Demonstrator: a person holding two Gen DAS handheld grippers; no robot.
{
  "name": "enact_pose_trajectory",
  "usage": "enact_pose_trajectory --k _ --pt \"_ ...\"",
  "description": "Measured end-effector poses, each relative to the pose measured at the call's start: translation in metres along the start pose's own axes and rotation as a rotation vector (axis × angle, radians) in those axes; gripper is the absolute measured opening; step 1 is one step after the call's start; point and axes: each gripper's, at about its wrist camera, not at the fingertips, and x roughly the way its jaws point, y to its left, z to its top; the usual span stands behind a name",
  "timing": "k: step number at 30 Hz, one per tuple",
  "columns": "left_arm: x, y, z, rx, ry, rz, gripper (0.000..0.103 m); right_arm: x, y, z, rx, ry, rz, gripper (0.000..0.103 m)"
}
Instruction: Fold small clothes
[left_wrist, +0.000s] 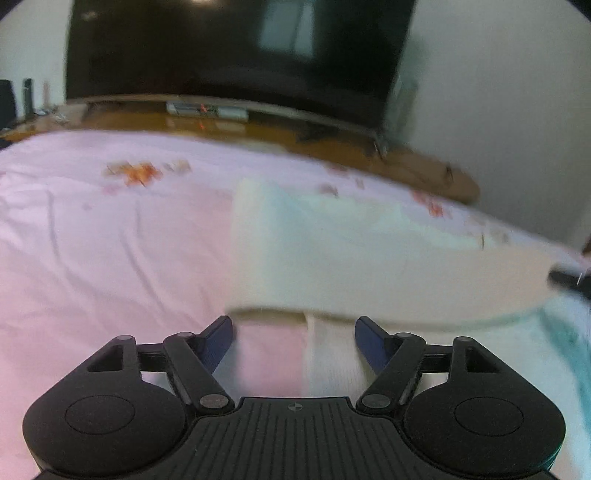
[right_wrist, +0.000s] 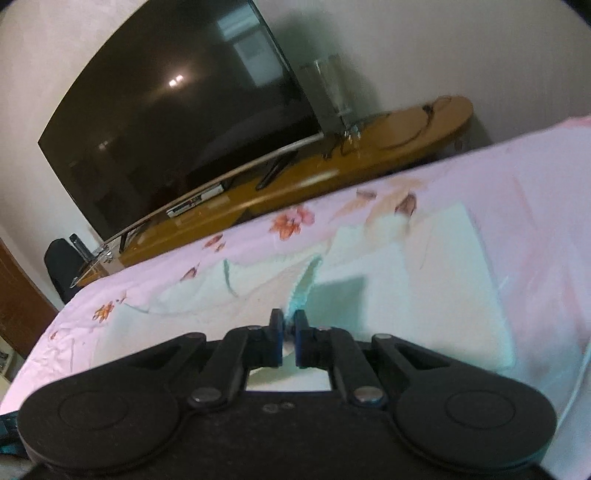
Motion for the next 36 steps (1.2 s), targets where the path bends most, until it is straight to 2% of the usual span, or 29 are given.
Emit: enact_pose_trajectory --k 3,7,10,18,23,29,33,34,36 --pt "0.001 -0.009 -0.004 0.061 -0.019 0.041 0.069 -0.008 -0.005 0.009 -0.004 -0.036 -0.020 0.007" --pt "-0.001 0.008 0.002 -0.037 -0.027 0.016 0.051 -0.023 -0.020 0.016 0.004 -0.074 -0.057 0.007" --pt "0.001 0.009 0.004 -0.016 -0.022 0.030 0.045 -0.029 -0.036 0.017 0.028 -0.075 -0.080 0.007" --pt "0.003 0.010 0.002 0.002 -0.022 0.029 0.039 -0.035 -0.056 0.005 0.062 -0.071 -0.144 0.007" --pt "0.004 0.013 0.006 -0.022 -0.011 0.025 0.036 -0.024 -0.061 -0.005 0.035 0.013 -0.190 0.007" --pt "0.005 0.014 0.007 -0.007 -0.003 0.015 0.036 -0.029 -0.061 -0.009 0.038 -0.013 -0.201 0.007" --pt "0.003 0.015 0.010 0.033 0.015 0.006 0.037 -0.015 -0.065 -0.019 0.023 0.050 -0.261 0.007" --pt "-0.002 0.020 0.012 0.029 0.020 -0.003 0.037 -0.017 -0.065 -0.019 0.022 0.037 -0.263 0.008" --pt "-0.020 0.030 0.015 0.021 -0.052 0.007 0.038 -0.026 -0.064 -0.015 0.029 -0.006 -0.275 0.018"
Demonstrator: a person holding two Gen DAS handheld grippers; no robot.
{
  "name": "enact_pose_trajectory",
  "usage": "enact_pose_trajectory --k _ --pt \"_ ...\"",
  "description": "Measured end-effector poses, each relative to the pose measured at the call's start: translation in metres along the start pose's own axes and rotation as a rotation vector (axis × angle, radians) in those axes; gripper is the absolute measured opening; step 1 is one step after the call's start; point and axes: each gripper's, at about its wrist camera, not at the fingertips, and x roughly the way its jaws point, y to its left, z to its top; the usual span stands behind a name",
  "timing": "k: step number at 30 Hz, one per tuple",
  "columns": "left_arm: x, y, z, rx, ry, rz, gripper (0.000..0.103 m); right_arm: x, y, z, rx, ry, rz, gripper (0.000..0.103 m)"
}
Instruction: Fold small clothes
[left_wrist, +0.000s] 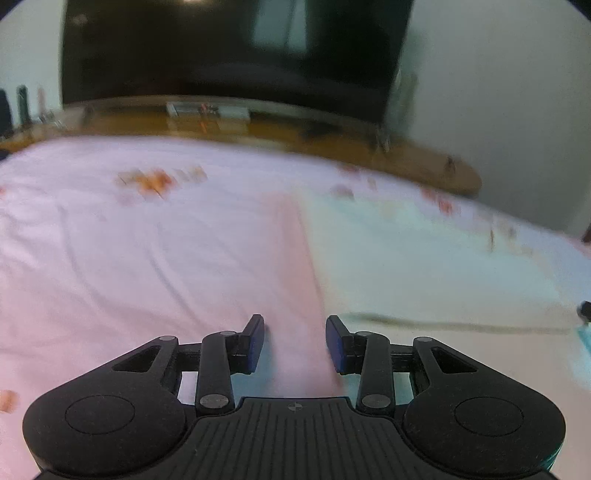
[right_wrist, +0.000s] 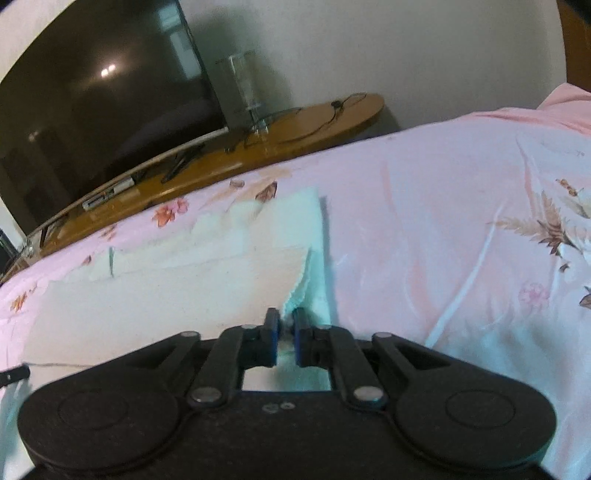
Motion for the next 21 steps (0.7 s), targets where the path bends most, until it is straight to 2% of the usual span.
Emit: enact_pose_trajectory --k 1,3,6,8,9,12,15,17,18,21 --pt "-0.009 0.001 0.003 0.006 -0.047 -0.006 0.038 -0.008 -0.001 0.002 -0.008 -0.039 -0.013 0.022" --pt "-0.015 -0.009 0.013 0.031 -0.082 -0.088 0.038 -0.018 -0.003 0.005 -0.030 -0.093 0.008 0.021" --pt "0.002 -0.044 0.019 0.097 -0.064 -0.176 0.038 -0.012 0.005 0.007 -0.077 -0.097 0.048 0.017" --pt "0.025 -0.058 0.014 0.109 -0.006 -0.166 0.038 -0.004 0.018 0.005 -0.121 -0.081 0.067 0.017" --pt "0.040 -0.060 0.010 0.109 0.055 -0.149 0.038 0.000 0.026 0.001 -0.165 -0.070 0.070 0.017" --pt "0.041 -0.063 0.016 0.155 0.063 -0.148 0.038 0.021 0.039 -0.011 -0.327 0.006 -0.058 0.017" --pt "0.039 -0.060 0.036 0.141 -0.021 -0.167 0.039 0.020 0.038 -0.003 -0.323 -0.013 -0.035 0.017" --pt "0.054 -0.062 0.051 0.145 -0.034 -0.140 0.052 0.018 0.038 0.005 -0.298 -0.065 -0.025 0.022" --pt "0.063 -0.063 0.056 0.142 -0.039 -0.136 0.063 0.021 0.038 0.008 -0.288 -0.072 -0.023 0.022" --pt "0.101 -0.061 0.061 0.135 0.001 -0.086 0.066 0.042 0.044 0.015 -0.283 -0.070 -0.012 0.022"
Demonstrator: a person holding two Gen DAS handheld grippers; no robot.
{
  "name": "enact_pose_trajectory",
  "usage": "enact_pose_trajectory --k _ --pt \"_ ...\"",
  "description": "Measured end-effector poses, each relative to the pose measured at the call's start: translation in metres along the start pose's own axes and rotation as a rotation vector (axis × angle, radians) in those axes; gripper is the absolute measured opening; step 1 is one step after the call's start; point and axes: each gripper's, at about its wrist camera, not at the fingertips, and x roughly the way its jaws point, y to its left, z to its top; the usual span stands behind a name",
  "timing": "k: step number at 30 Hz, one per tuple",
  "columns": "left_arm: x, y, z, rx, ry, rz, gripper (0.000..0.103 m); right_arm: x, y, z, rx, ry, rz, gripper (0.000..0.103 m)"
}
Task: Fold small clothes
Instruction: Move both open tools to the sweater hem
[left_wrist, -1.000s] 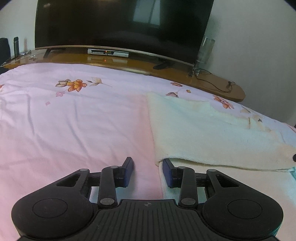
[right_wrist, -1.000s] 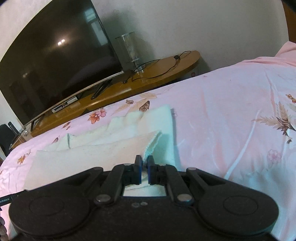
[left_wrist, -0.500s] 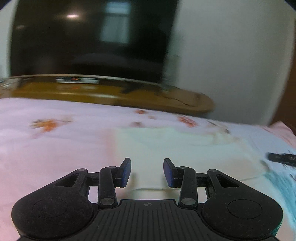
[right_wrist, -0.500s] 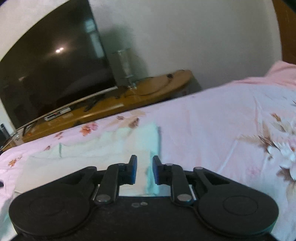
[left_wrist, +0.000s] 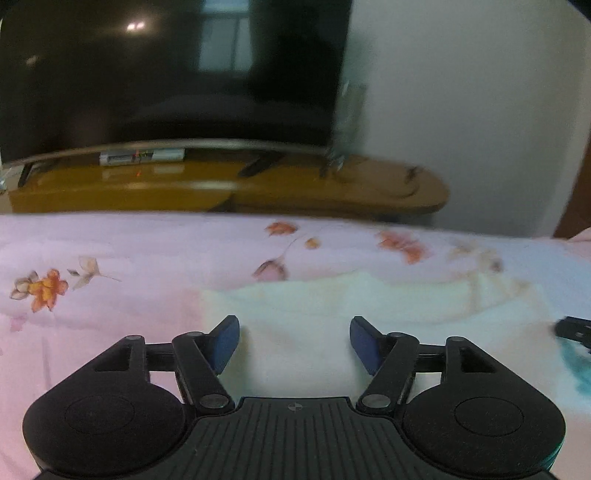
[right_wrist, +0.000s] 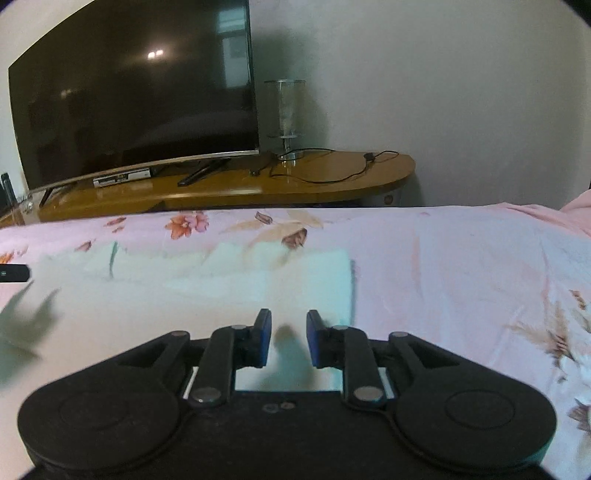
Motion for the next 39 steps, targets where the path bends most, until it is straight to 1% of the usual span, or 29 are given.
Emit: enact_pose_trajectory --k 1,2,4,5,6,7,8,9,10,11,12,13,14,15,16,17,18,19,20,21,22,24,27,29,32,34,35,38,39 --pt "0.013 0.002 -0.003 0.004 0.039 0.023 0.066 0.007 0.000 -0.001 -0.012 0.015 -0.002 0.020" --pt "0.017 0.003 -0.007 0.026 0.022 0.032 0.066 0.015 0.000 -0.005 -0.030 0.042 -0.016 0.020" --pt "0.013 0.000 -0.006 0.055 0.016 0.044 0.066 0.017 0.001 -0.010 -0.079 0.024 -0.033 0.020" --pt "0.007 -0.001 -0.005 0.053 0.001 0.061 0.066 0.017 0.001 -0.009 -0.089 0.028 -0.032 0.020" --pt "0.000 -0.001 -0.005 0.049 -0.040 0.062 0.066 0.015 0.001 -0.007 -0.092 0.030 -0.035 0.020" --pt "-0.005 0.001 -0.005 0.043 -0.074 0.046 0.066 0.010 0.000 -0.005 -0.088 0.011 -0.040 0.021" --pt "-0.003 0.001 -0.005 0.040 -0.060 0.043 0.066 0.006 -0.001 -0.004 -0.081 -0.014 -0.034 0.023" --pt "0.003 0.001 -0.007 0.042 -0.023 0.044 0.066 0.003 -0.003 -0.004 -0.071 -0.030 -0.019 0.023" --pt "0.013 0.002 -0.010 0.049 0.027 0.047 0.069 0.006 -0.003 -0.004 -0.069 -0.016 -0.013 0.024" --pt "0.014 0.002 -0.011 0.064 0.003 0.061 0.072 0.014 -0.004 -0.007 -0.073 0.028 -0.021 0.025" --pt "0.015 0.002 -0.011 0.063 0.020 0.082 0.075 0.017 -0.005 -0.011 -0.077 0.035 -0.023 0.026" --pt "0.009 0.003 -0.008 0.029 0.025 0.097 0.075 0.015 -0.005 -0.011 -0.080 0.035 -0.023 0.026" --pt "0.002 0.005 -0.006 0.016 0.002 0.101 0.075 0.012 -0.003 -0.008 -0.085 0.046 -0.030 0.026" --pt "-0.009 0.005 -0.007 0.016 -0.040 0.094 0.075 0.005 -0.001 -0.005 -0.091 0.041 -0.032 0.026" --pt "-0.020 0.003 -0.010 0.017 -0.069 0.091 0.075 -0.005 0.001 -0.005 -0.102 0.016 -0.017 0.026" --pt "-0.022 0.003 -0.014 0.025 -0.063 0.089 0.075 -0.013 0.003 -0.005 -0.119 -0.010 0.002 0.028" --pt "-0.021 0.000 -0.020 0.045 -0.029 0.094 0.075 -0.018 0.005 -0.007 -0.131 -0.017 0.014 0.028" --pt "-0.012 -0.003 -0.026 0.078 0.025 0.115 0.076 -0.016 0.006 -0.010 -0.136 0.006 0.020 0.029" --pt "-0.011 -0.003 -0.033 0.085 0.020 0.117 0.076 -0.010 0.005 -0.014 -0.138 0.058 0.017 0.030" --pt "-0.014 0.001 -0.036 0.057 0.014 0.119 0.080 -0.004 0.003 -0.020 -0.135 0.080 0.016 0.030" --pt "-0.019 0.005 -0.035 0.022 0.030 0.116 0.080 -0.005 0.001 -0.020 -0.131 0.070 0.017 0.031" --pt "-0.036 0.009 -0.036 0.002 0.034 0.130 0.080 -0.014 -0.001 -0.012 -0.084 0.100 0.012 0.031" --pt "-0.075 0.007 -0.056 0.053 0.016 0.143 0.080 -0.049 -0.010 -0.013 -0.053 0.038 0.023 0.037" --pt "-0.106 0.010 -0.077 0.079 0.020 0.137 0.080 -0.073 -0.020 -0.022 -0.035 0.026 0.017 0.042" --pt "-0.152 0.017 -0.117 0.057 0.064 0.129 0.080 -0.116 -0.044 -0.050 0.022 0.055 0.025 0.042" --pt "-0.182 0.018 -0.145 0.043 0.098 0.115 0.080 -0.146 -0.059 -0.071 0.056 0.075 0.014 0.042" --pt "-0.196 0.018 -0.157 0.042 0.100 0.108 0.080 -0.163 -0.067 -0.085 0.089 0.089 0.012 0.042" --pt "-0.233 0.017 -0.182 0.000 0.116 0.091 0.079 -0.203 -0.087 -0.120 0.199 0.126 0.018 0.042" --pt "-0.243 0.016 -0.188 -0.021 0.123 0.080 0.078 -0.215 -0.091 -0.131 0.236 0.135 0.017 0.042"
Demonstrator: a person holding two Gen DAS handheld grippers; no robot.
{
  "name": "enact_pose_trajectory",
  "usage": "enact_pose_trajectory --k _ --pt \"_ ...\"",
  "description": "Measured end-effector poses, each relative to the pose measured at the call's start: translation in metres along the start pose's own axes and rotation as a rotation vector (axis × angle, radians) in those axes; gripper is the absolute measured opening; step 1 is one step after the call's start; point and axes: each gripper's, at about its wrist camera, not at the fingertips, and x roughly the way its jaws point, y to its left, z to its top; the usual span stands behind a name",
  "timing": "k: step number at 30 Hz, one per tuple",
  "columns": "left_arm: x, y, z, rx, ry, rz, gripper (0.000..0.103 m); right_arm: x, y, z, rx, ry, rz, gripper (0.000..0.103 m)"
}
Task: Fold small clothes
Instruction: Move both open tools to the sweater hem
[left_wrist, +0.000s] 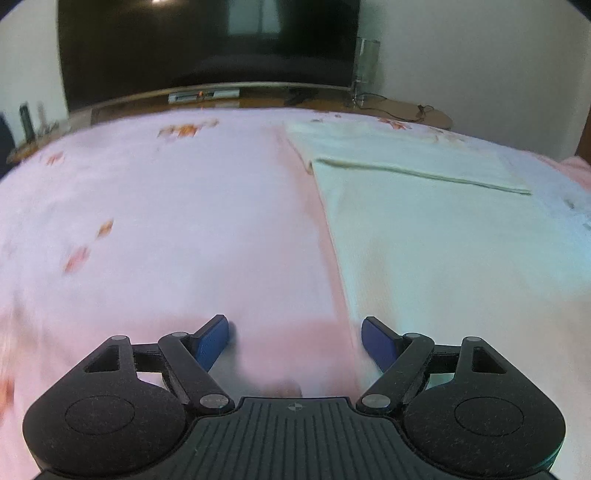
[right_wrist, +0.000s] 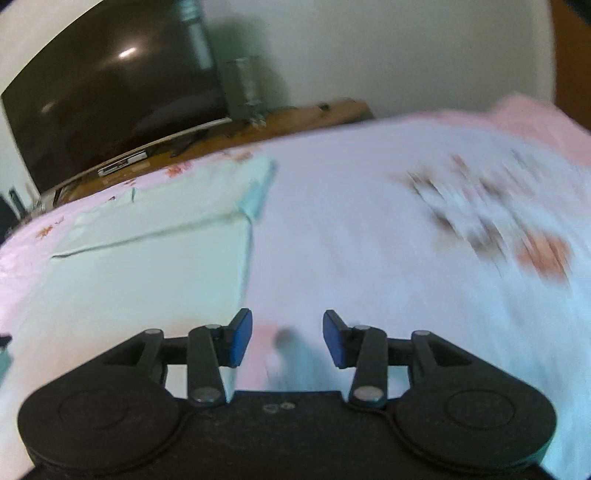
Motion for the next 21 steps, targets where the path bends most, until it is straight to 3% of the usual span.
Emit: enact_pose_trajectory --k 2,7,18,19,21 --pt "-0.011 -0.004 -0.011 -0.010 0.016 -0.012 0.072 -0.019 -0.007 -0.020 0.057 0.020 0.021 0.042" --pt "-0.044 -0.020 -0.042 -0.007 0.037 -0.044 0.071 -0.056 -0.008 -0.061 0.125 0.052 0.085 0.042" --pt "-0.093 -0.039 -0.103 -0.135 0.063 -0.224 0.069 -0.102 -0.013 -0.123 0.249 0.106 0.244 0.043" --pt "-0.095 -0.037 -0.106 -0.174 0.063 -0.251 0.059 -0.102 -0.013 -0.125 0.271 0.119 0.272 0.043" --pt "-0.096 -0.033 -0.114 -0.236 0.072 -0.281 0.048 -0.102 -0.011 -0.130 0.303 0.135 0.318 0.043"
